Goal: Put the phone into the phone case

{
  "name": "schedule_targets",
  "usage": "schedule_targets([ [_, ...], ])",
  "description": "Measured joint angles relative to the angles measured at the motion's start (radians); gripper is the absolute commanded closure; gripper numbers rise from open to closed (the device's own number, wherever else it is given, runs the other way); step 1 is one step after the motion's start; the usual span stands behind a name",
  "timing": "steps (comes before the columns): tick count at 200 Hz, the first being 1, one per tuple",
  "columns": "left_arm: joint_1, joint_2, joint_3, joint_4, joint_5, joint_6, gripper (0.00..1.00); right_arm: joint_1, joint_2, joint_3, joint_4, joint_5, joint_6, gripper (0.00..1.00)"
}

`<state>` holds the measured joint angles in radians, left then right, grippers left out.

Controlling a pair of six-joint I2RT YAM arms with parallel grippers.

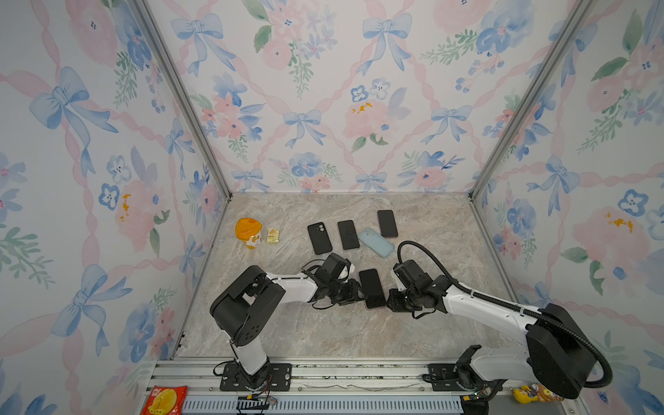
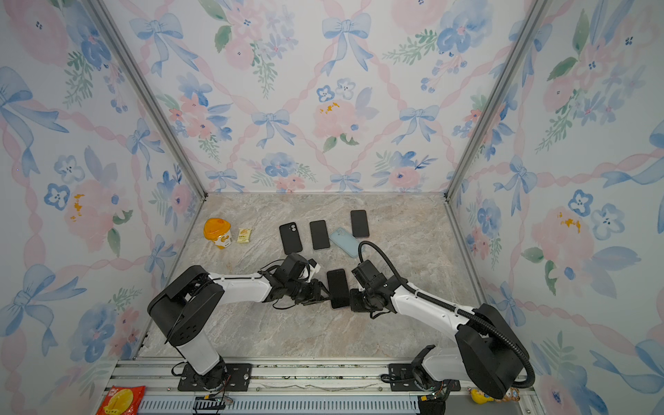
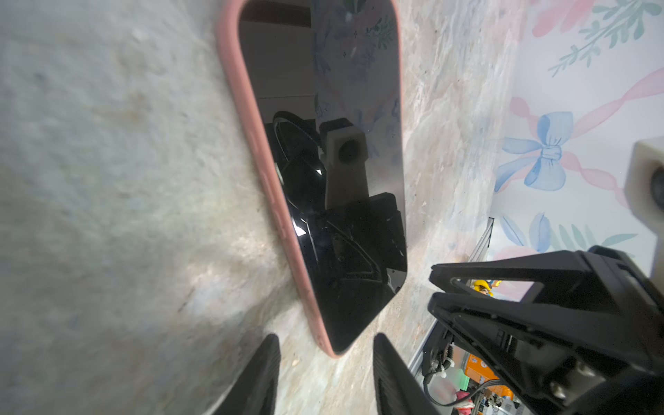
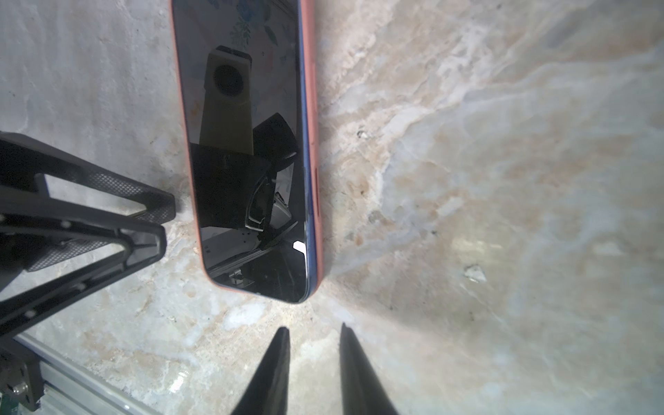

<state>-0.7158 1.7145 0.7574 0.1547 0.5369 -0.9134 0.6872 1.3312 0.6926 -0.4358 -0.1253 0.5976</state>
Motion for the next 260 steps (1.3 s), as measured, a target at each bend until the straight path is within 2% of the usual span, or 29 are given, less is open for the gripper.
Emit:
schedule_targets([
  [55, -0.005, -0.017, -0.047, 0.092, -0.006, -0.106, 0.58, -0.026, 0.001, -0.001, 0.063, -0.03, -0.042, 0.73],
  [103, -0.03, -0.008, -0.047, 0.128, -0.009, -0.147, 0.56, -0.058, 0.023, -0.023, 0.122, -0.067, -0.048, 0.75],
  [145, -0.037, 0.026, -0.045, 0.139, -0.009, -0.147, 0.54, -0.06, 0.084, -0.027, 0.154, -0.092, -0.049, 0.78],
  [260, -0.036, 0.069, -0.004, 0.143, -0.006, -0.12, 0.63, -0.071, 0.091, -0.054, 0.205, -0.134, -0.046, 0.8],
])
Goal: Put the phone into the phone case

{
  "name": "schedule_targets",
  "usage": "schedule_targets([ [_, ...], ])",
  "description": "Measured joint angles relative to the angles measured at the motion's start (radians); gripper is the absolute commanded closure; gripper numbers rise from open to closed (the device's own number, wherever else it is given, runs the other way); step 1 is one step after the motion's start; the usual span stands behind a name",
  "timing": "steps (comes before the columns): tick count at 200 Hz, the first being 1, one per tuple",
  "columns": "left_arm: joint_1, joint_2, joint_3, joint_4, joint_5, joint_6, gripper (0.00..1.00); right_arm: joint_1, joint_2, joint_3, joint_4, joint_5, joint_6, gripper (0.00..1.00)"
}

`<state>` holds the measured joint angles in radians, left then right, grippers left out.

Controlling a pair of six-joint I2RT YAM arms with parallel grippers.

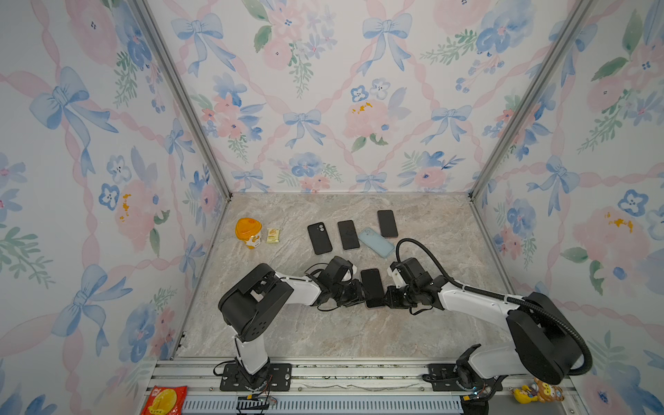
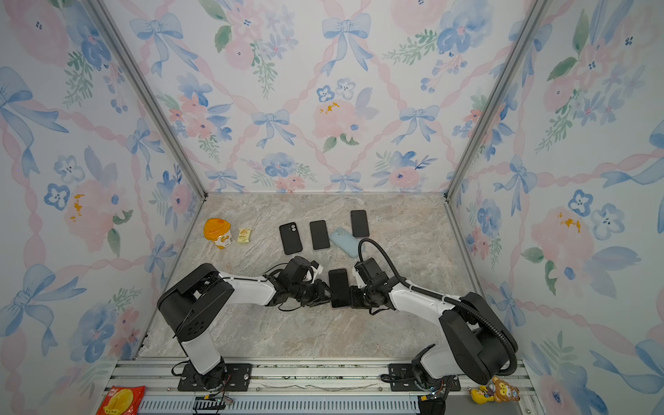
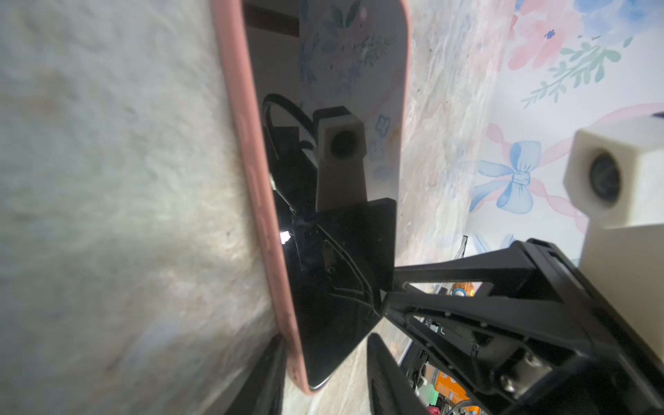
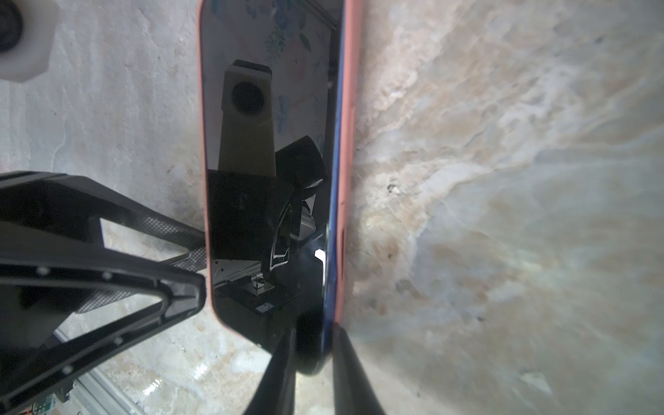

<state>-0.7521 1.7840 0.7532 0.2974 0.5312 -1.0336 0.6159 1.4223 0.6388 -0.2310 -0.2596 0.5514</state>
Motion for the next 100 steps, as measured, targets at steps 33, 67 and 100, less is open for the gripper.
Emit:
schedule_targets([
  [33, 0.003, 0.006, 0.01, -0.006, 0.0, 0.008, 0.63, 0.0, 0.0, -0.001, 0.001, 0.0, 0.008, 0.81],
  [67, 0.003, 0.007, 0.011, -0.007, 0.0, 0.012, 0.63, 0.001, 0.0, -0.001, 0.002, 0.002, 0.015, 0.84],
  [100, 0.003, 0.008, 0.012, -0.008, 0.0, 0.012, 0.63, 0.001, 0.003, -0.001, 0.005, 0.002, 0.026, 0.86],
])
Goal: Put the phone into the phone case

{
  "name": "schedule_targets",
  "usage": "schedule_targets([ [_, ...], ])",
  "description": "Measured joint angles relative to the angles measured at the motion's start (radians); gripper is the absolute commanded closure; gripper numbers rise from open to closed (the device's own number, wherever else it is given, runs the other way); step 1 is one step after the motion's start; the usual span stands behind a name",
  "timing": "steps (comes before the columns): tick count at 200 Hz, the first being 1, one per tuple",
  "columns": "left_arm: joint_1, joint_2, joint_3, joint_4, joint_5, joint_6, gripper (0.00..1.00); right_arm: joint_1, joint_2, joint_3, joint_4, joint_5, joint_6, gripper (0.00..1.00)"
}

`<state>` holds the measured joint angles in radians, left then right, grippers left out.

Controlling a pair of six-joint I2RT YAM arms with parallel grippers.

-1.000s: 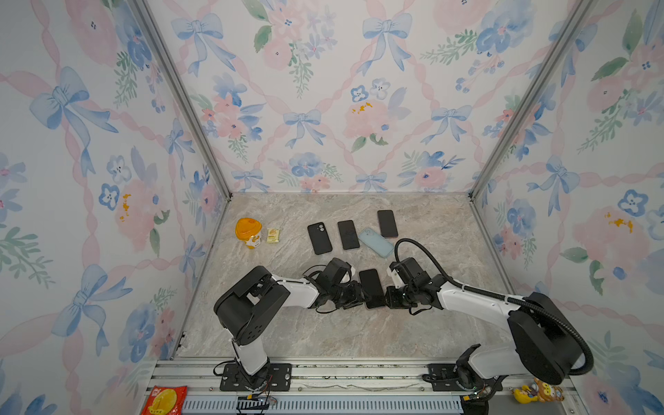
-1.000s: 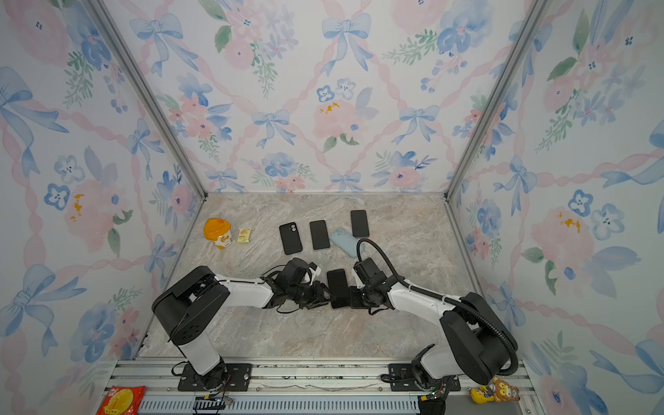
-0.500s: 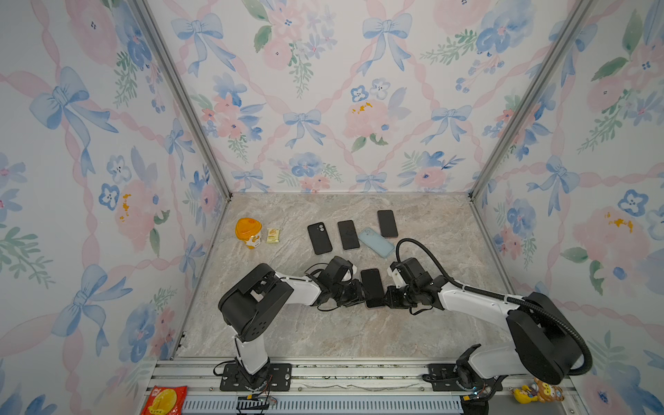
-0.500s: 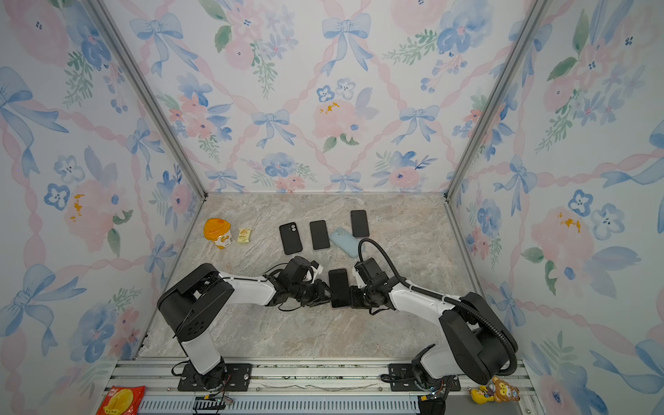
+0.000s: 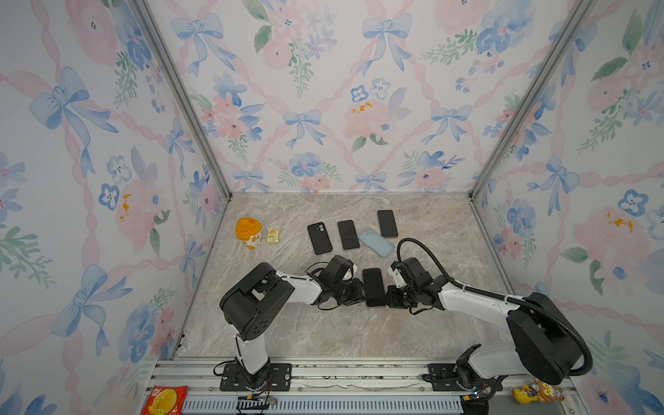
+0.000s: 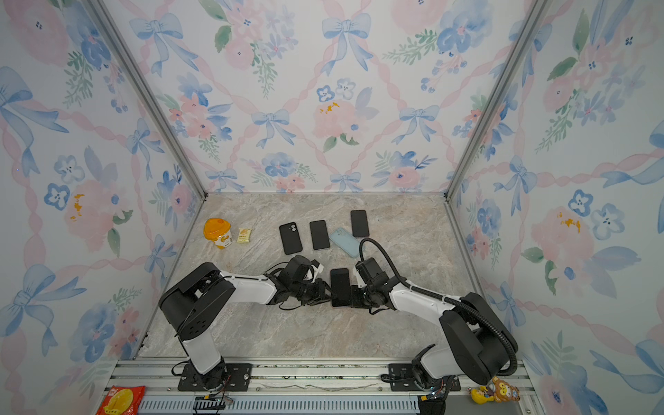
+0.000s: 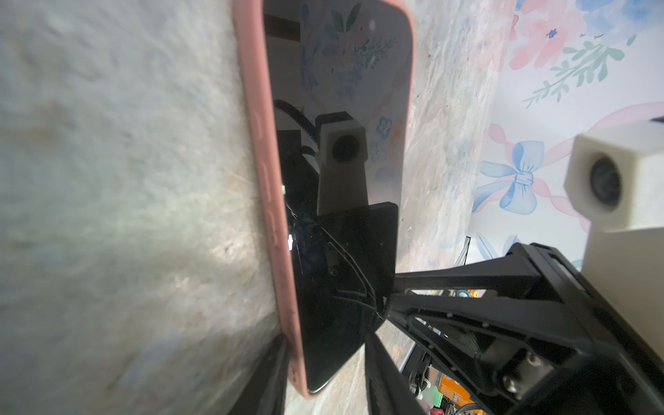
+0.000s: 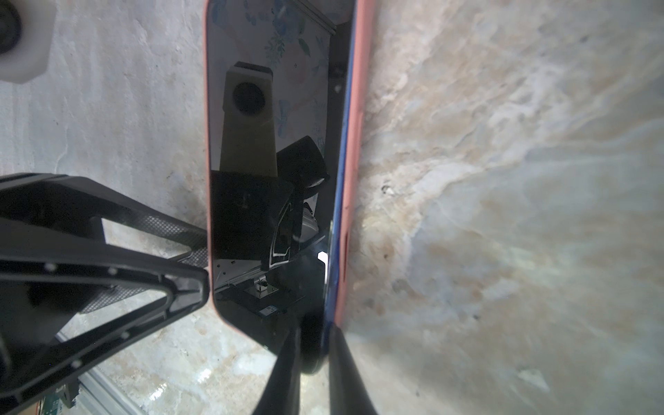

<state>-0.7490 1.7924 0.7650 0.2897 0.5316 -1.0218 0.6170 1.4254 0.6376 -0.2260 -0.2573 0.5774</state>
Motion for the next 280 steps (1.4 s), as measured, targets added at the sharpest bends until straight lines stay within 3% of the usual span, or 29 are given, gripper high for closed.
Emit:
schedule_targets([
  [102, 0.003, 0.003, 0.004, -0.004, 0.005, 0.0, 0.63, 0.0, -0.001, -0.016, 0.023, 0.016, 0.014, 0.88],
  [199, 0.003, -0.011, 0.047, -0.129, -0.014, 0.106, 0.6, -0.016, -0.031, 0.007, -0.021, 0.033, -0.013, 0.66],
  [280, 0.003, 0.002, 0.064, -0.14, 0.0, 0.121, 0.6, -0.016, 0.032, -0.003, 0.042, 0.004, -0.006, 0.72],
])
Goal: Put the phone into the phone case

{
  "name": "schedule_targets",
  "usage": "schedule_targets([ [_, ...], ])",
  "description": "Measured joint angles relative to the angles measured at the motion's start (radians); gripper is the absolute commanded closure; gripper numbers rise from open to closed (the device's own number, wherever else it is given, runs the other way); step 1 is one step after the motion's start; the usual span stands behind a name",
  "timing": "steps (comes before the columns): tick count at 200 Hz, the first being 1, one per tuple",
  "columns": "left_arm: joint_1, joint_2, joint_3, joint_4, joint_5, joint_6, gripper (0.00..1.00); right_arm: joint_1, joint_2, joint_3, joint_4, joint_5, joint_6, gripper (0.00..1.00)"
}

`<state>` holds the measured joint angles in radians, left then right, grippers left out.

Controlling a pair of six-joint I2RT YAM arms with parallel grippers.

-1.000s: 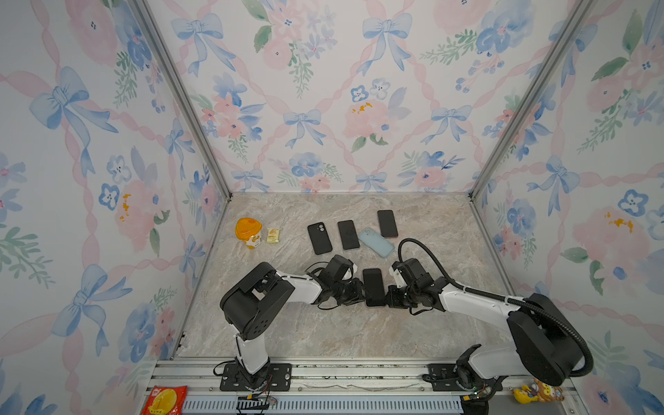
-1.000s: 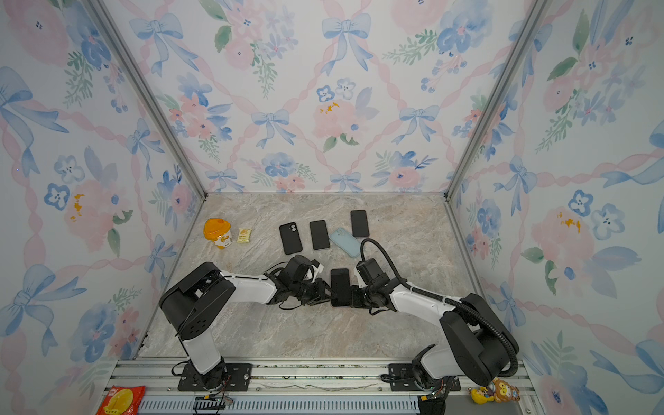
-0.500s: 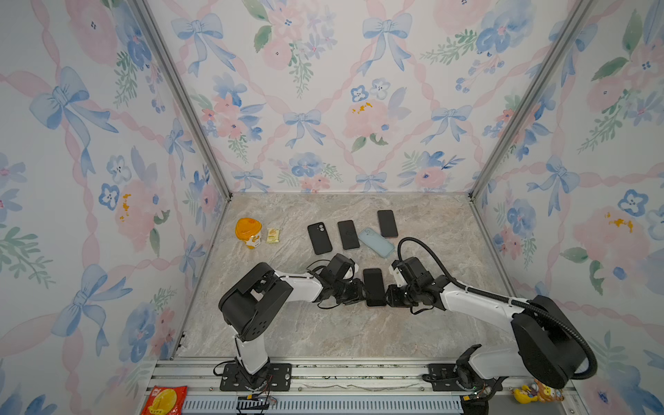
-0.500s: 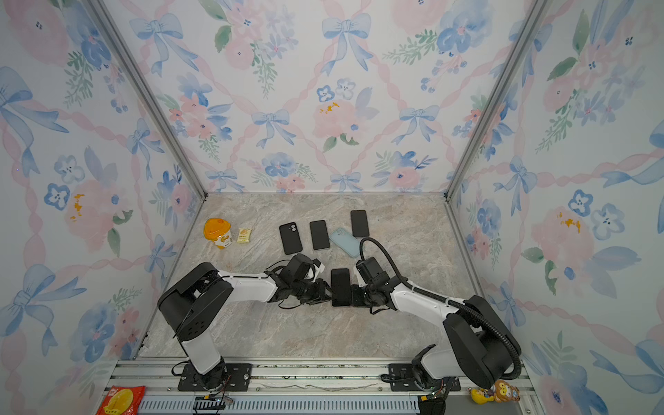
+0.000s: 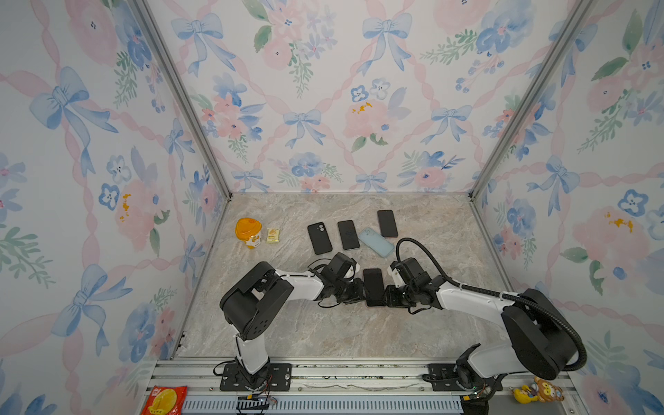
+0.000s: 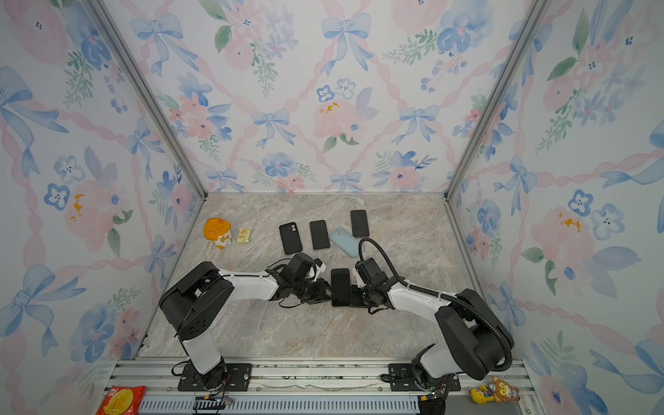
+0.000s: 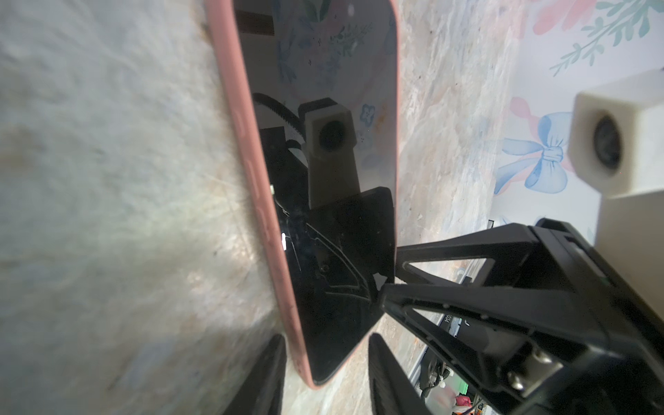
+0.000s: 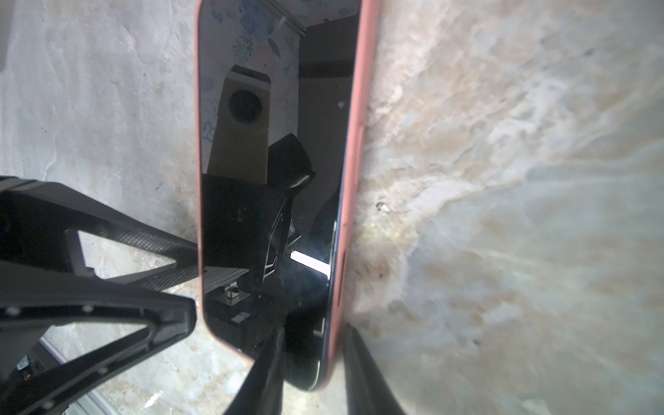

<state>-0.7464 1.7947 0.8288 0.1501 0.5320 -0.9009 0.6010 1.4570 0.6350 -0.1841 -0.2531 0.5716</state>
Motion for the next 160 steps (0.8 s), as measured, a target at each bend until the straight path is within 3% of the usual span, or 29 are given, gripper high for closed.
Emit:
schedule_targets([
  [100, 0.0, 0.006, 0.002, 0.009, 0.011, 0.0, 0.61, -0.003, 0.002, -0.005, 0.011, -0.005, 0.011, 0.79],
  [160, 0.04, 0.005, 0.053, -0.089, -0.032, 0.064, 0.58, -0.105, -0.096, 0.033, -0.082, 0.008, -0.066, 0.65],
])
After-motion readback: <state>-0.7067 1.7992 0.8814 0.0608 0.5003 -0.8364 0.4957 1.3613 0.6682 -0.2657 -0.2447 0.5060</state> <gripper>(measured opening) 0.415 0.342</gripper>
